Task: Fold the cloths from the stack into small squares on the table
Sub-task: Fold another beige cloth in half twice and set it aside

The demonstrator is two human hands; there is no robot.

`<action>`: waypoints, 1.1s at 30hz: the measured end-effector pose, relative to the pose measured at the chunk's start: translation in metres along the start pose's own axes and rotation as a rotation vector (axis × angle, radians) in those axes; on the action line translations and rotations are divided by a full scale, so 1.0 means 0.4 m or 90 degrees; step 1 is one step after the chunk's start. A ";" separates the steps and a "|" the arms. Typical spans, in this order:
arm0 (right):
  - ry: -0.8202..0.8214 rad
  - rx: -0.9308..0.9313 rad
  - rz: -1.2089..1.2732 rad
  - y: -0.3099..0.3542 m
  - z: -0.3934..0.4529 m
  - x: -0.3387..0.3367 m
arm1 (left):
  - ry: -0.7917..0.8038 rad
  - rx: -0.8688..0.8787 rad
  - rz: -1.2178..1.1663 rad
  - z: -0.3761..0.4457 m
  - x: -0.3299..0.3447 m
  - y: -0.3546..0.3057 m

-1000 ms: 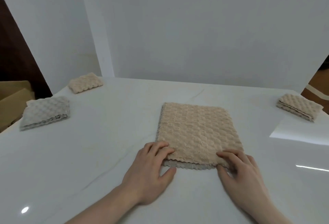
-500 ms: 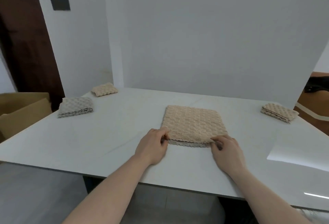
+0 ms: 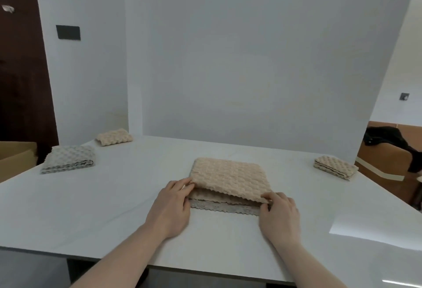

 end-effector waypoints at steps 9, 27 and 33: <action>-0.049 0.143 0.218 -0.074 0.004 -0.025 | 0.031 0.041 0.064 -0.023 -0.020 -0.045; -0.139 0.053 0.373 0.204 0.066 -0.477 | -0.276 0.072 -0.116 0.011 -0.576 -0.270; -0.148 0.037 0.407 0.240 0.008 -0.536 | -0.357 0.039 -0.204 -0.059 -0.676 -0.250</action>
Point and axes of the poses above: each hand's wrist, its own z-axis towards the middle knuckle, its own x-axis out of the palm, y = z × x, the point moved 10 cm from there along z, towards the middle knuckle, and after that the axes turned 4 degrees about -x, right-handed, at the moved point
